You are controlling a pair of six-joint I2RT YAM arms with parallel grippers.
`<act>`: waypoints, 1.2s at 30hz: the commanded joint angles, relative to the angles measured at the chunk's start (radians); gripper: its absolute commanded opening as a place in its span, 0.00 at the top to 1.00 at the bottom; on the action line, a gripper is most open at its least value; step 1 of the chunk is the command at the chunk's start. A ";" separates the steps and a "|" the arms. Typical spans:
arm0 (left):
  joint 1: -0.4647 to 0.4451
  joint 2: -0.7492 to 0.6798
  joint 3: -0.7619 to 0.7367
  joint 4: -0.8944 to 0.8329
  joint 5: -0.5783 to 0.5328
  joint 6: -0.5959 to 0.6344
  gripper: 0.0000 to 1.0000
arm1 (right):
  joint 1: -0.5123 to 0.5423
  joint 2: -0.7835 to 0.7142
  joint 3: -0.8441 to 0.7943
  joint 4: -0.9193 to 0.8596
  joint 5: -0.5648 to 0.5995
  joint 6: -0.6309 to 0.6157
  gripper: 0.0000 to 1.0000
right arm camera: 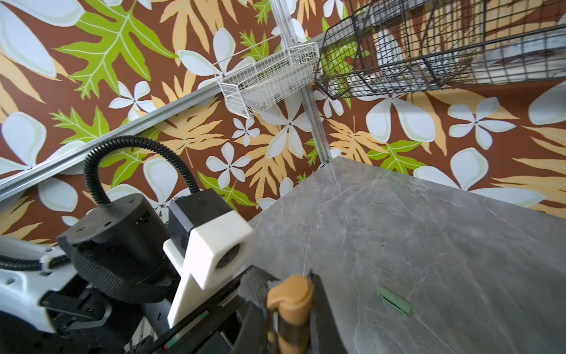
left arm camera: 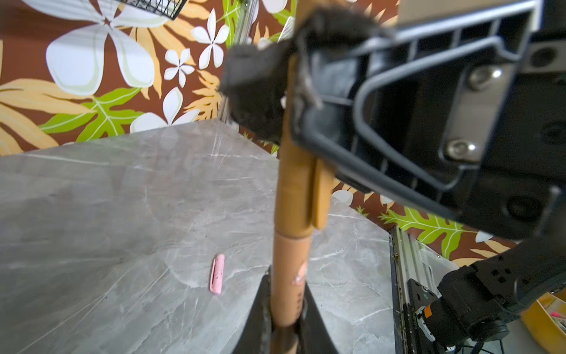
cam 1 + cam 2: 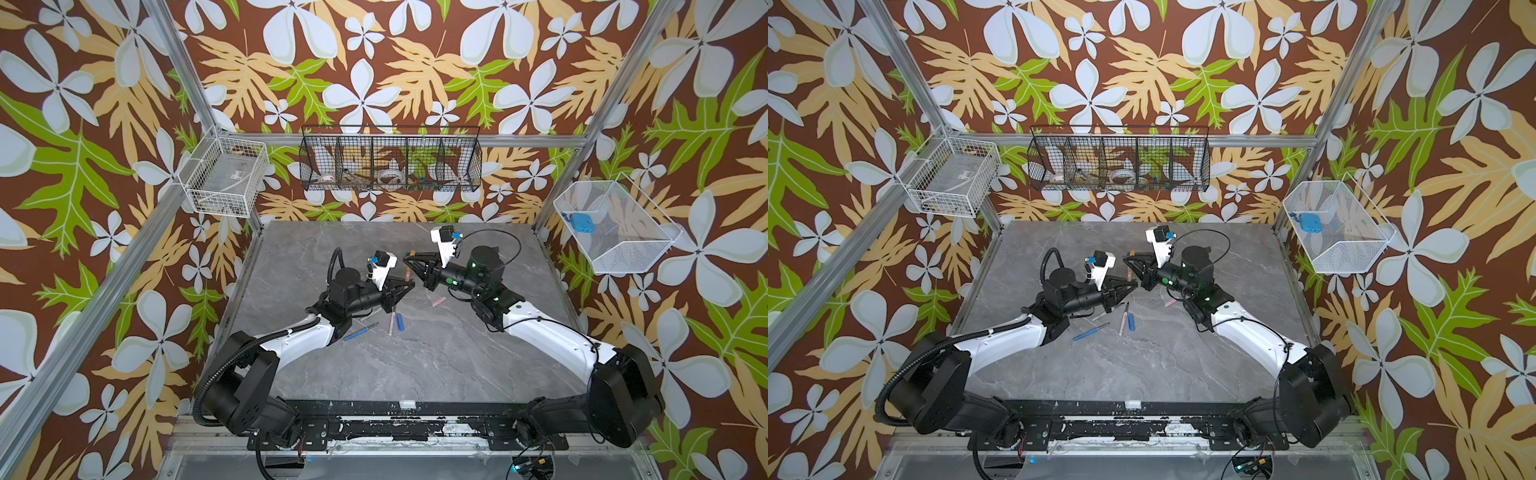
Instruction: Insert the pens into the pen caps
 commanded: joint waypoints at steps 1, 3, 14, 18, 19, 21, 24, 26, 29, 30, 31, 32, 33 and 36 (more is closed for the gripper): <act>0.009 -0.031 -0.043 0.303 -0.101 -0.055 1.00 | -0.001 -0.001 0.022 -0.281 -0.121 -0.043 0.86; -0.008 -0.043 -0.061 0.265 -0.110 -0.033 1.00 | -0.005 -0.003 0.043 -0.313 -0.126 -0.062 0.75; -0.041 -0.026 -0.110 0.247 -0.044 -0.069 1.00 | -0.096 -0.129 0.053 -0.378 -0.181 -0.112 0.47; -0.049 -0.011 -0.106 0.258 -0.037 -0.072 1.00 | -0.096 -0.112 0.075 -0.389 -0.216 -0.121 0.43; -0.051 -0.006 -0.103 0.260 -0.036 -0.072 1.00 | -0.095 -0.100 0.086 -0.399 -0.233 -0.132 0.42; -0.052 0.002 -0.094 0.260 -0.027 -0.077 1.00 | -0.096 -0.075 0.110 -0.414 -0.262 -0.150 0.41; -0.056 0.007 -0.094 0.277 -0.019 -0.086 1.00 | -0.096 -0.042 0.145 -0.431 -0.267 -0.173 0.40; -0.060 0.009 -0.093 0.277 -0.016 -0.088 1.00 | -0.096 -0.015 0.172 -0.443 -0.283 -0.189 0.40; -0.061 0.009 -0.096 0.278 -0.010 -0.093 1.00 | -0.097 0.021 0.207 -0.442 -0.312 -0.194 0.40; -0.061 0.010 -0.096 0.278 -0.006 -0.095 1.00 | -0.096 0.031 0.217 -0.439 -0.320 -0.194 0.40; -0.061 0.012 -0.096 0.278 -0.003 -0.098 1.00 | -0.095 0.039 0.223 -0.432 -0.335 -0.194 0.41; -0.061 0.013 -0.098 0.280 -0.002 -0.101 1.00 | -0.095 0.043 0.228 -0.427 -0.345 -0.193 0.41; -0.061 0.014 -0.098 0.283 0.001 -0.106 1.00 | -0.096 0.048 0.233 -0.420 -0.355 -0.192 0.42; -0.061 0.022 -0.098 0.293 0.008 -0.120 1.00 | -0.096 0.060 0.242 -0.403 -0.375 -0.190 0.44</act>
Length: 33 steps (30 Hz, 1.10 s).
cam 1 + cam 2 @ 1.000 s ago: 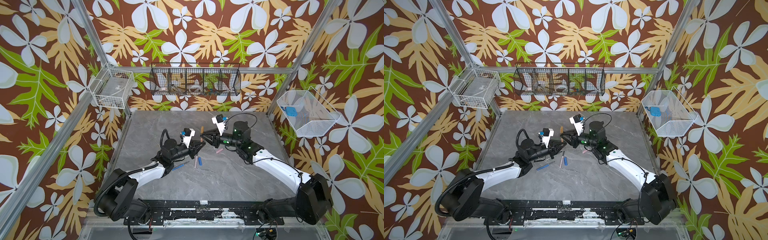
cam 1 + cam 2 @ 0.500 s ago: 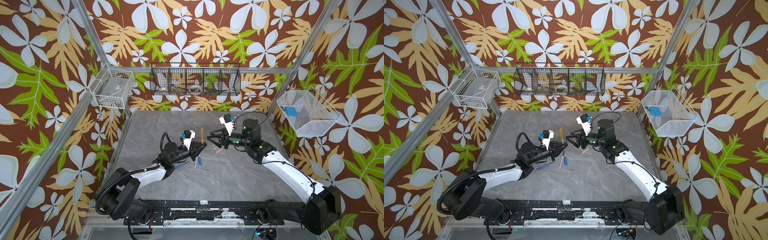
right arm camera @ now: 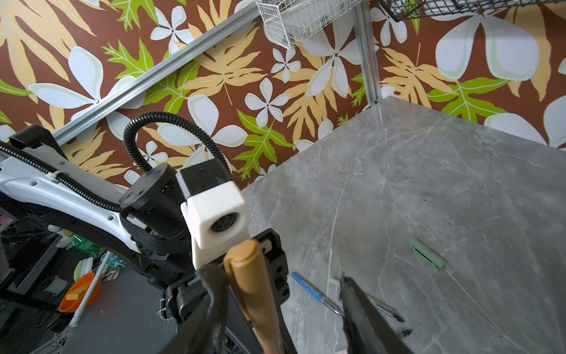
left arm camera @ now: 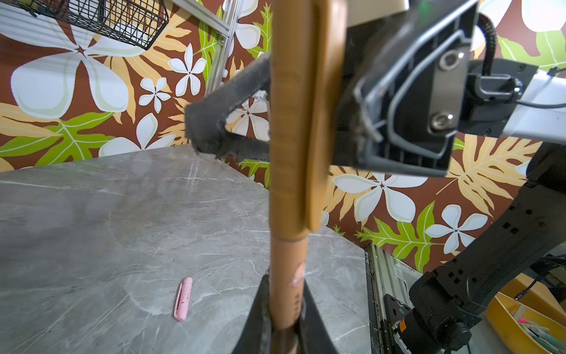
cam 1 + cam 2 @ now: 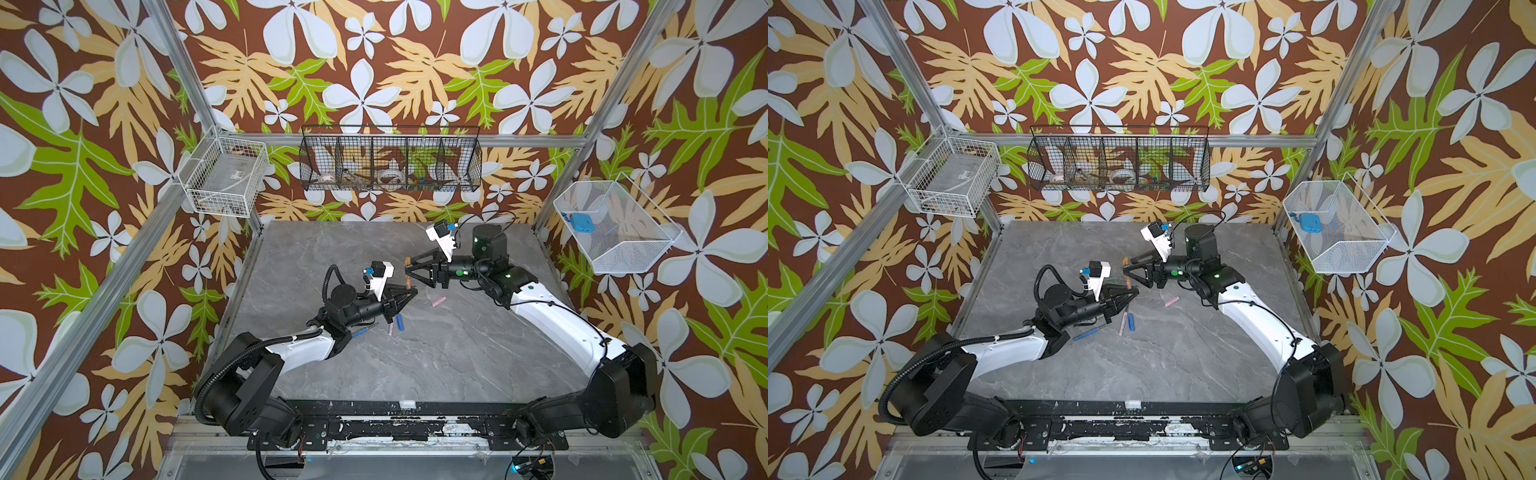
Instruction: Insert the pens into the pen caps
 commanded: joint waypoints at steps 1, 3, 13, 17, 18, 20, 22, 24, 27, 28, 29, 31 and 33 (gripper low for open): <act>-0.001 0.008 0.003 0.053 0.021 -0.026 1.00 | 0.000 0.009 0.012 0.037 -0.053 -0.004 0.44; -0.001 0.016 0.006 0.060 0.026 -0.034 1.00 | 0.000 0.016 0.018 0.040 -0.064 -0.004 0.49; -0.001 0.044 0.018 0.092 0.037 -0.061 1.00 | 0.002 0.032 0.020 0.024 -0.098 -0.015 0.74; 0.001 0.042 0.026 0.128 0.035 -0.084 1.00 | 0.002 0.033 0.013 -0.014 -0.093 -0.041 0.90; 0.004 0.043 0.029 0.153 0.038 -0.098 1.00 | 0.002 0.032 0.014 -0.029 -0.094 -0.051 0.94; 0.016 0.046 0.038 0.212 0.047 -0.134 1.00 | 0.001 0.030 0.007 -0.040 -0.098 -0.059 0.98; 0.033 0.056 0.055 0.289 0.056 -0.176 1.00 | 0.002 0.025 -0.007 -0.041 -0.105 -0.060 1.00; 0.051 0.068 0.083 0.361 0.068 -0.213 1.00 | 0.002 0.023 -0.024 -0.043 -0.109 -0.057 1.00; 0.060 0.072 0.137 0.377 0.063 -0.202 1.00 | 0.002 0.017 -0.049 -0.039 -0.119 -0.053 1.00; 0.060 0.071 0.156 0.367 0.056 -0.190 1.00 | 0.002 0.014 -0.060 -0.037 -0.120 -0.051 1.00; 0.062 0.070 0.174 0.361 0.054 -0.181 1.00 | 0.003 0.011 -0.070 -0.029 -0.121 -0.046 1.00; 0.064 0.068 0.211 0.356 0.052 -0.171 1.00 | 0.004 0.008 -0.098 -0.007 -0.121 -0.028 1.00; 0.067 0.064 0.236 0.358 0.051 -0.166 1.00 | 0.009 0.006 -0.115 -0.005 -0.116 -0.029 1.00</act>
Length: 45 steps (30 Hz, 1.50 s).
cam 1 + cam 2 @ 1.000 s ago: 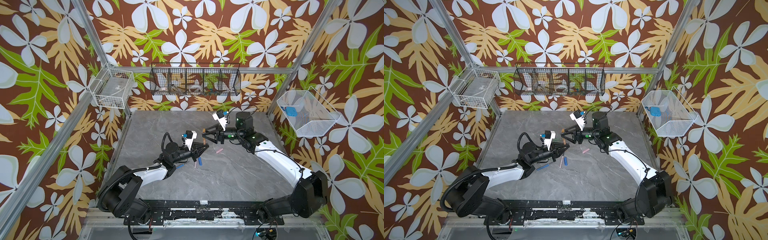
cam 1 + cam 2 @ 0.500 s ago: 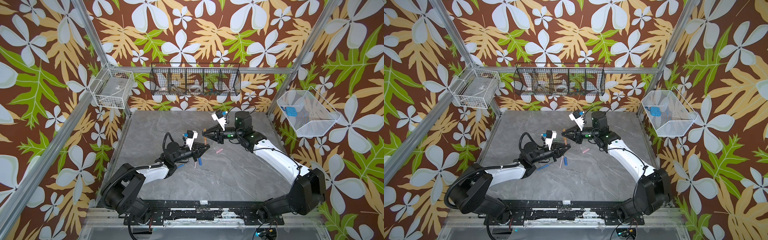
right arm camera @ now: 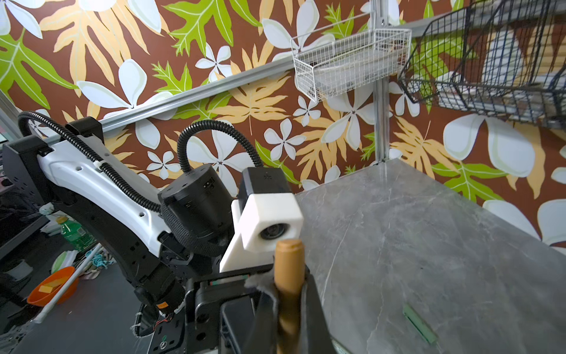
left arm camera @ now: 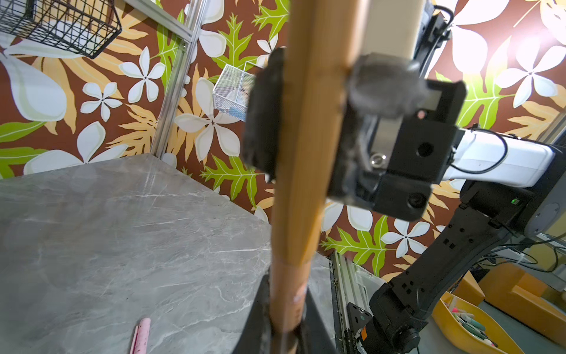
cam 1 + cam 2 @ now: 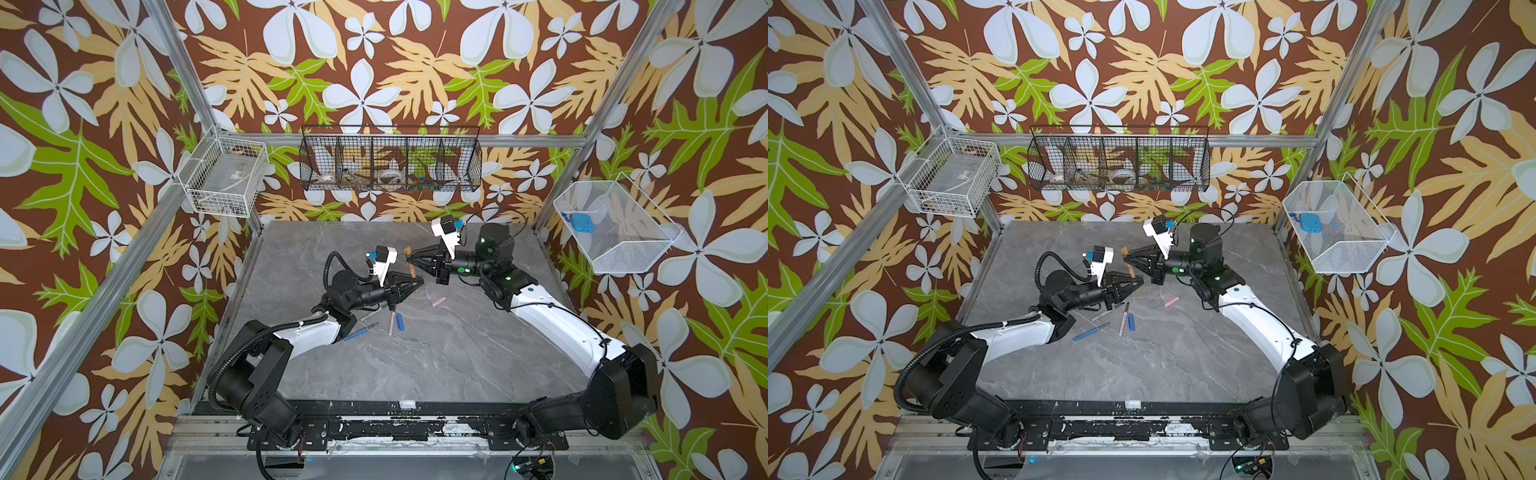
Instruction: Insert the pens into the pen caps
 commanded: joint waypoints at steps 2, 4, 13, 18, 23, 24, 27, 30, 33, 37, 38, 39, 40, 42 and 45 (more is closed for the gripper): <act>0.023 -0.025 0.072 0.310 -0.132 -0.019 1.00 | 0.016 0.013 -0.056 -0.261 -0.072 -0.006 1.00; 0.031 -0.030 0.083 0.316 -0.131 -0.026 1.00 | 0.016 0.007 -0.072 -0.256 -0.064 -0.007 1.00; 0.039 -0.038 0.074 0.258 -0.115 0.001 1.00 | 0.013 -0.075 -0.128 -0.167 -0.009 0.026 1.00; 0.039 -0.024 -0.007 0.224 -0.081 0.001 1.00 | -0.007 -0.113 -0.097 -0.162 0.046 0.024 0.75; 0.036 -0.034 -0.100 0.167 -0.066 0.025 1.00 | -0.014 -0.077 -0.015 -0.226 0.048 -0.017 0.51; 0.034 -0.036 -0.113 0.156 -0.063 0.031 1.00 | -0.014 -0.064 0.000 -0.229 0.044 -0.017 0.50; 0.021 -0.039 -0.131 0.105 -0.062 0.062 1.00 | -0.014 -0.025 0.045 -0.233 0.021 -0.012 0.47; 0.004 -0.038 -0.132 0.062 -0.067 0.091 1.00 | -0.015 0.008 0.084 -0.233 0.000 -0.009 0.46; -0.001 -0.029 -0.127 0.052 -0.063 0.093 1.00 | -0.014 0.034 0.112 -0.235 -0.018 -0.005 0.44; -0.005 -0.006 -0.108 0.044 -0.042 0.083 1.00 | -0.012 0.060 0.133 -0.236 -0.042 -0.004 0.46; -0.006 0.000 -0.104 0.043 -0.037 0.081 1.00 | -0.011 0.064 0.136 -0.233 -0.047 -0.002 0.47; -0.006 0.007 -0.100 0.043 -0.034 0.079 1.00 | -0.010 0.067 0.138 -0.231 -0.053 -0.003 0.48; -0.007 0.011 -0.098 0.043 -0.032 0.077 1.00 | -0.009 0.070 0.140 -0.232 -0.056 0.000 0.49; -0.007 0.018 -0.094 0.043 -0.030 0.077 1.00 | -0.007 0.076 0.142 -0.233 -0.057 -0.001 0.51; -0.009 0.025 -0.086 0.034 -0.024 0.079 1.00 | -0.003 0.087 0.142 -0.234 -0.069 0.000 0.63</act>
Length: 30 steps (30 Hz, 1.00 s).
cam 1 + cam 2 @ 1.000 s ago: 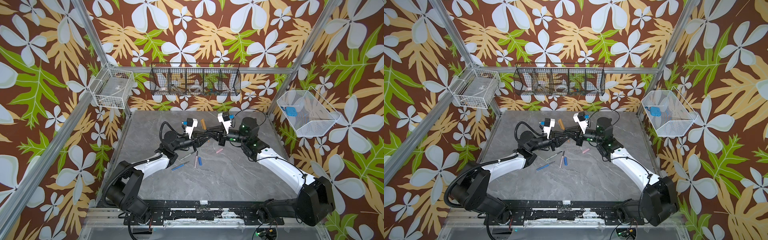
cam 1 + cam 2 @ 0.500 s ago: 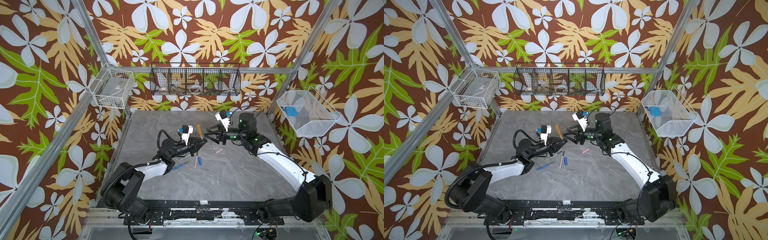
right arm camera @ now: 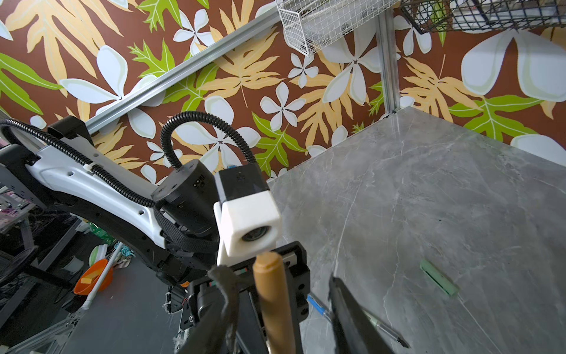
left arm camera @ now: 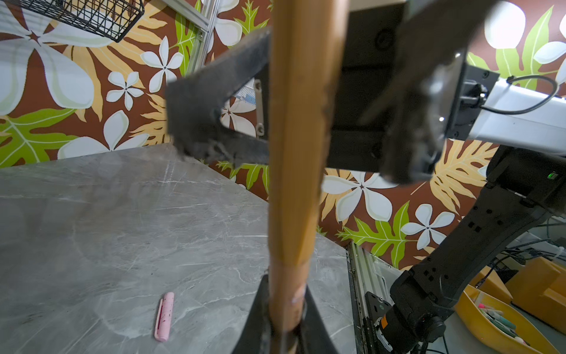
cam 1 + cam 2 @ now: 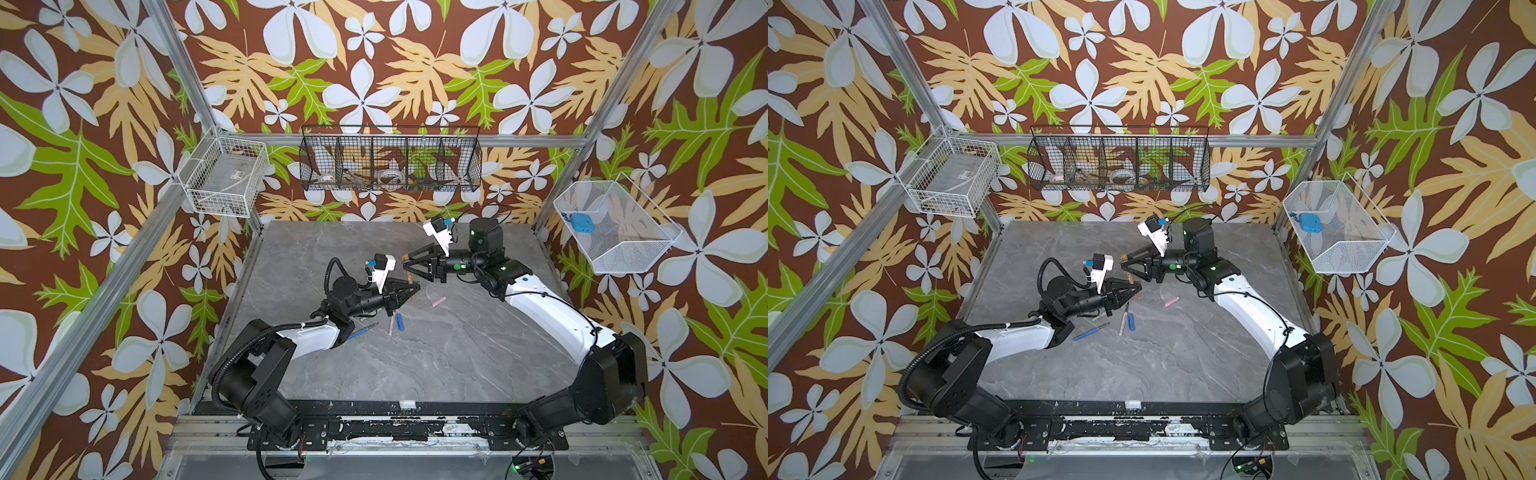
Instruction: Insert the pens into the pen caps
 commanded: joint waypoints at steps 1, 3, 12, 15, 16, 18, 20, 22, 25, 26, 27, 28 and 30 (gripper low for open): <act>-0.003 0.008 0.017 0.008 0.025 0.006 1.00 | 0.003 0.011 0.006 0.010 -0.032 -0.001 0.68; -0.003 0.013 0.022 -0.003 0.025 0.011 1.00 | 0.003 0.015 0.005 0.008 -0.034 0.000 0.78; 0.044 0.036 0.013 0.257 0.058 -0.180 1.00 | 0.006 0.002 -0.053 0.004 -0.047 -0.001 1.00; 0.092 0.105 0.046 0.488 0.101 -0.351 1.00 | 0.014 -0.023 -0.113 0.031 -0.038 0.007 1.00; 0.098 0.119 0.061 0.510 0.107 -0.370 1.00 | 0.015 -0.034 -0.131 0.051 -0.036 0.021 1.00; 0.096 0.128 0.085 0.476 0.106 -0.346 1.00 | 0.014 -0.060 -0.160 0.079 -0.027 0.040 1.00; 0.093 0.119 0.091 0.435 0.108 -0.316 1.00 | 0.015 -0.078 -0.167 0.087 -0.007 0.051 1.00; 0.094 0.100 0.082 0.383 0.104 -0.279 1.00 | 0.009 -0.095 -0.172 0.094 0.029 0.051 0.98; 0.093 0.061 0.052 0.268 0.093 -0.211 1.00 | -0.010 -0.114 -0.170 0.142 0.064 0.081 0.70; 0.093 0.051 0.037 0.238 0.094 -0.197 1.00 | -0.020 -0.123 -0.167 0.169 0.074 0.095 0.66; 0.094 0.041 0.017 0.209 0.093 -0.183 1.00 | -0.028 -0.130 -0.165 0.185 0.093 0.106 0.60; 0.093 0.029 0.001 0.173 0.083 -0.164 1.00 | -0.036 -0.140 -0.163 0.195 0.108 0.111 0.55; 0.096 -0.003 -0.031 0.061 0.036 -0.117 1.00 | -0.051 -0.163 -0.160 0.199 0.146 0.114 0.49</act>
